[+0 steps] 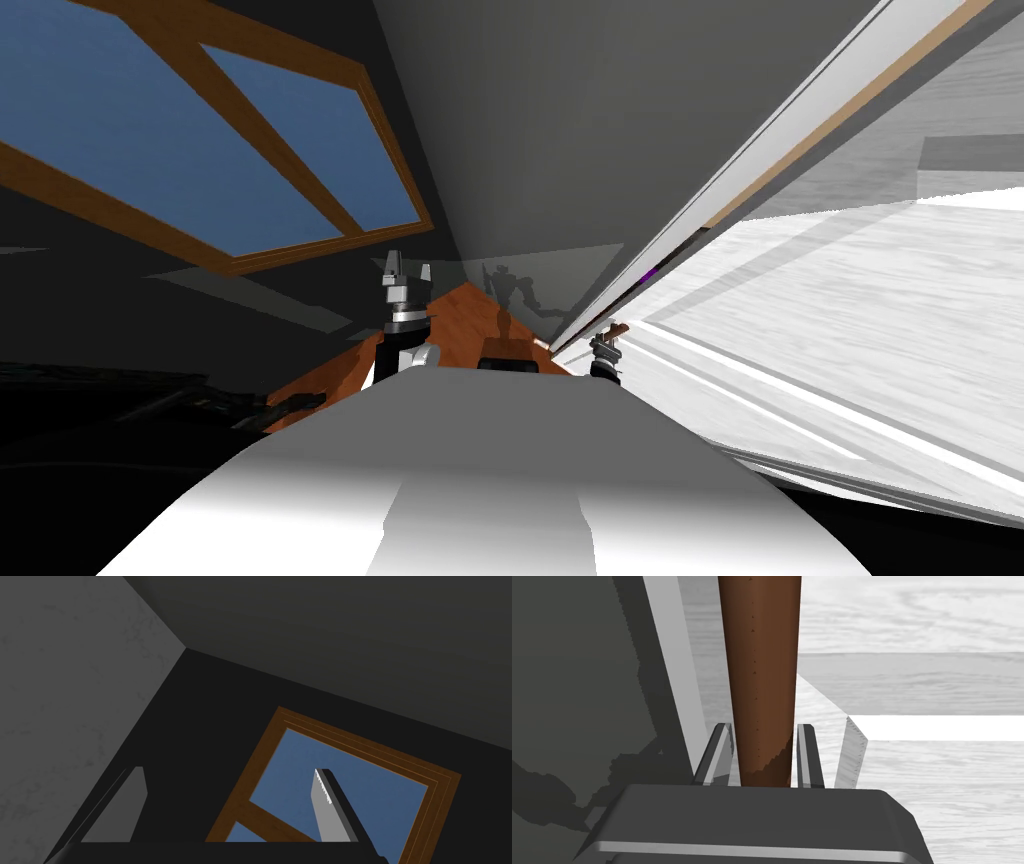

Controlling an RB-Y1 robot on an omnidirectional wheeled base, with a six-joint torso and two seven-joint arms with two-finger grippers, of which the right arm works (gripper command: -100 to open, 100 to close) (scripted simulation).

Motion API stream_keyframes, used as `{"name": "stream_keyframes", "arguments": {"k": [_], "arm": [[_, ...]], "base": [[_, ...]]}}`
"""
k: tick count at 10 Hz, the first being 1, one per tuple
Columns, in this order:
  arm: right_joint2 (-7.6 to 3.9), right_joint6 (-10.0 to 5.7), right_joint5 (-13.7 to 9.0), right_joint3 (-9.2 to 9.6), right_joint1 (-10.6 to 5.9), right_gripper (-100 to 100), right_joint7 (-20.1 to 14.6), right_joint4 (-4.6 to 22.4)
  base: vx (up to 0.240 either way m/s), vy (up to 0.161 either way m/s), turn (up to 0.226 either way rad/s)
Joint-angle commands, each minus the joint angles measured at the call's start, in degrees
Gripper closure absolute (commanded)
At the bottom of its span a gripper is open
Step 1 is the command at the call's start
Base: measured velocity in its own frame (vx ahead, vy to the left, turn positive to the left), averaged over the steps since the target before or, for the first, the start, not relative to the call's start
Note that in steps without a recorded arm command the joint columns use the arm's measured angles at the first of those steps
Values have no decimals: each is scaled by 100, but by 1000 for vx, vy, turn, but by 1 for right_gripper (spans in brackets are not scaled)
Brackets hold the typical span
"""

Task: Pull the door open

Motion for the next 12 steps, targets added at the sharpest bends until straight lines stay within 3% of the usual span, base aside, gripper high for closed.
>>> {"name": "stream_keyframes", "arguments": {"k": [1, 3, 4, 5, 11, 12], "arm": [[-34, -21, 102, 182, 0, 100, -112, -16], [-76, -28, 196, 347, 41, 100, -196, -92], [-74, -20, 161, 292, 31, 100, -175, -49], [-118, -39, 249, 456, 68, 100, -264, -105], [-311, -131, 523, 945, 230, 100, -519, -335], [-317, -82, 483, 882, 234, 100, -484, -371]], "base": [[-253, 5, 91], [-225, -47, 78], [-90, -34, 53], [-179, -17, 69], [-258, -3, 74], [-115, -3, 32]]}}
